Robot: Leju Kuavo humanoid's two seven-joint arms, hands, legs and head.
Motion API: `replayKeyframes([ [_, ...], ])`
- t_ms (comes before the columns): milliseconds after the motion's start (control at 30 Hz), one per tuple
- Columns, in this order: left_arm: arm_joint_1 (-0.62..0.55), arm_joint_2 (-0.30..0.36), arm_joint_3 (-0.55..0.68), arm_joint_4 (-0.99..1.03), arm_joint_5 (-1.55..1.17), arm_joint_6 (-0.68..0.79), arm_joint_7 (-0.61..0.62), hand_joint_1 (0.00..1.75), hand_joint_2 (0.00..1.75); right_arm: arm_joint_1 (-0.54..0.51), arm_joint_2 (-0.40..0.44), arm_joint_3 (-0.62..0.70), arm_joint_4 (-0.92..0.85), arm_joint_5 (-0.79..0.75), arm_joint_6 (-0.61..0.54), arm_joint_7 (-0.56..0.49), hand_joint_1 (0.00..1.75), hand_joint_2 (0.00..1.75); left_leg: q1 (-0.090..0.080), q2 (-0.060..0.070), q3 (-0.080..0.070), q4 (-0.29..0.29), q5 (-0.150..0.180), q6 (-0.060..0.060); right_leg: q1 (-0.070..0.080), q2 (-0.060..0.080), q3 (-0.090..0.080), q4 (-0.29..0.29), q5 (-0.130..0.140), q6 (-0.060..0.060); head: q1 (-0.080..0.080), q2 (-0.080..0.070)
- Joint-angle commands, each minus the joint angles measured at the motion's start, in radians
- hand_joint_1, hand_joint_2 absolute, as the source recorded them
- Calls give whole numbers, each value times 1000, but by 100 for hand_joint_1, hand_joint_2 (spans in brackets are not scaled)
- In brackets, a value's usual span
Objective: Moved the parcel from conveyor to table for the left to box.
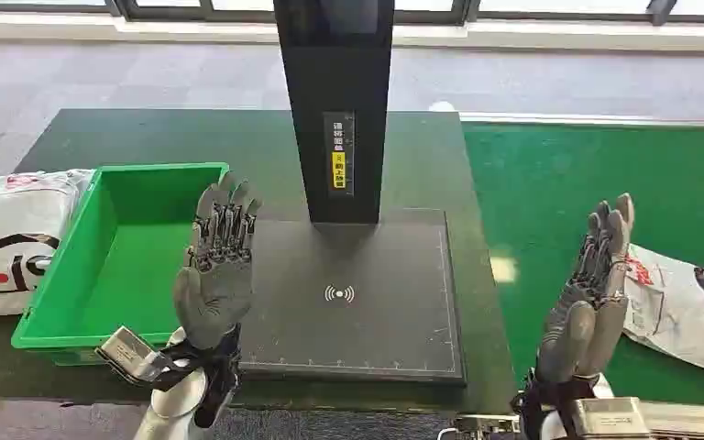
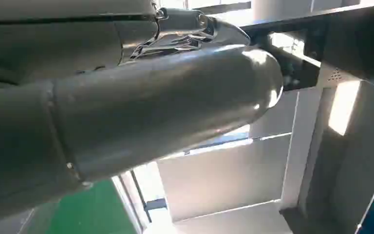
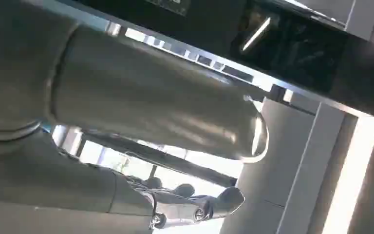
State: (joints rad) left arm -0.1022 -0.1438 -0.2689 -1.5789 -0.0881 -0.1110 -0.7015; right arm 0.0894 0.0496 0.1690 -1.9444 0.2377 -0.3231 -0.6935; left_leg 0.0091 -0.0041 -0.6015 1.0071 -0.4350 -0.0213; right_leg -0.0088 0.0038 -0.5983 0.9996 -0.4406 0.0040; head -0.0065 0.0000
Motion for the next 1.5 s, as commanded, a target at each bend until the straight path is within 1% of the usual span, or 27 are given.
replayKeyframes([
  [33,170,-58,58,-51,-113,502,3,0,0,-208,30,-248,714,776,-29,453,0,175,3,11,8,-5,-2,0,3,10,10,-8,3,0,0,0],
  [67,170,-58,58,-51,-113,502,3,0,0,-208,30,-248,714,776,-29,453,0,175,1,13,4,-6,-4,1,2,12,12,-8,2,1,0,0],
  [100,162,-59,58,-42,-112,503,3,0,0,-202,36,-249,697,777,-29,452,0,175,2,13,2,-3,-7,-3,3,12,10,-6,1,-1,0,0],
  [133,157,-60,58,-37,-112,504,3,0,0,-195,39,-249,680,784,-23,452,0,175,1,15,6,-5,-8,-2,3,14,12,-8,1,-1,0,0],
  [167,150,-61,59,-30,-112,506,3,0,0,-186,43,-249,659,791,-13,460,0,175,-2,4,9,-4,-4,4,-1,2,8,-5,-3,2,0,0],
  [200,146,-62,59,-26,-112,506,3,0,0,-179,47,-250,639,796,-3,466,0,175,0,-2,6,-1,-3,5,0,-3,9,-3,-4,4,0,0],
  [233,146,-62,59,-26,-112,506,3,0,0,-179,47,-250,639,796,-3,466,0,175,-1,-4,6,-2,-1,4,0,-5,10,-4,-4,4,0,0],
  [267,146,-62,59,-26,-112,506,3,0,0,-179,47,-250,639,796,-3,466,0,175,0,-3,5,-2,-2,4,0,-4,8,-4,-3,3,0,0],
  [300,146,-62,59,-26,-112,506,3,0,0,-179,47,-250,639,796,-3,466,0,175,-1,-1,8,-3,-3,4,-1,-2,10,-4,-3,3,0,0],
  [333,146,-62,59,-26,-112,506,3,0,0,-179,47,-250,639,796,-3,466,0,175,-1,-4,6,-1,-2,3,-1,-4,9,-3,-3,3,0,0],
  [400,146,-62,59,-26,-112,506,3,0,0,-179,47,-250,639,796,-3,466,0,175,-1,-3,6,-2,-3,3,-1,-4,8,-3,-4,3,0,0],
  [433,152,-71,50,-33,-153,612,3,0,0,-166,83,-248,561,749,-49,366,0,175,-2,-2,9,-4,-3,4,-1,-3,11,-5,-4,3,0,0],
  [533,159,-63,36,-46,-148,617,3,0,0,-164,93,-227,522,782,-9,407,0,175,-2,-2,3,0,-5,3,-2,-2,5,-1,-5,3,0,0],
  [600,159,-63,36,-46,-148,617,3,0,0,-164,93,-227,522,782,-9,407,0,175,-1,-2,4,0,-5,3,-1,-3,6,-2,-5,3,0,0],
  [633,160,-60,34,-48,-144,610,3,0,0,-168,87,-230,536,798,-7,426,0,175,-1,-1,5,-1,-5,3,-1,-3,7,-2,-5,3,0,0],
  [733,161,-64,40,-50,-147,605,3,0,0,-190,69,-286,611,903,-41,550,0,175,-1,-2,5,-1,-4,3,-1,-4,8,-3,-5,3,0,0],
  [967,159,-65,40,-48,-147,604,3,0,0,-199,60,-298,638,897,-45,542,0,175,-2,-3,5,-1,-4,3,-2,-4,8,-3,-5,4,0,0],
  [1000,159,-65,40,-48,-147,604,3,0,0,-199,60,-298,638,897,-45,542,0,175,-2,-2,8,-3,-4,4,-2,-4,11,-5,-5,3,0,0],
  [1033,159,-65,40,-48,-147,604,3,0,0,-199,60,-298,638,897,-45,542,0,175,-2,-2,5,-1,-5,3,-2,-3,8,-3,-5,3,0,0],
  [1100,159,-65,40,-48,-147,604,3,0,0,-199,60,-298,638,897,-45,542,0,175,-2,-3,5,-1,-5,3,-2,-4,8,-3,-5,3,0,0],
  [1133,158,-66,41,-45,-147,605,3,0,0,-204,64,-319,651,947,-52,603,0,175,-2,-3,4,-1,-5,3,-2,-4,7,-2,-5,3,0,0],
  [1200,159,-69,40,-44,-147,605,3,0,0,-233,56,-382,709,1011,-64,685,0,175,-3,-2,6,-2,-5,3,-2,-4,8,-3,-5,3,0,0],
  [1300,161,-76,30,-53,-154,603,11,0,0,-292,41,-511,829,1069,-63,743,0,175,-2,-2,6,-2,-4,4,-2,-3,9,-4,-4,4,0,0],
  [1333,158,-77,29,-51,-154,603,14,0,0,-294,35,-527,843,1072,-58,747,0,175,-3,-3,6,-2,-4,4,-2,-4,9,-4,-5,4,0,0],
  [1367,149,-77,27,-43,-156,604,20,0,0,-306,27,-571,889,1119,-56,786,0,175,-2,-3,6,-2,-4,4,-2,-5,10,-5,-4,4,0,0],
  [1433,142,-76,22,-41,-157,620,21,0,0,-340,14,-627,961,1148,-64,800,0,175,-3,-6,6,-2,-4,5,-2,-8,11,-6,-4,4,0,0],
  [1500,149,-73,19,-50,-167,641,29,0,0,-389,7,-662,1044,1156,-73,806,0,175,-2,-4,6,-2,-4,4,-2,-5,10,-5,-4,4,0,0],
])
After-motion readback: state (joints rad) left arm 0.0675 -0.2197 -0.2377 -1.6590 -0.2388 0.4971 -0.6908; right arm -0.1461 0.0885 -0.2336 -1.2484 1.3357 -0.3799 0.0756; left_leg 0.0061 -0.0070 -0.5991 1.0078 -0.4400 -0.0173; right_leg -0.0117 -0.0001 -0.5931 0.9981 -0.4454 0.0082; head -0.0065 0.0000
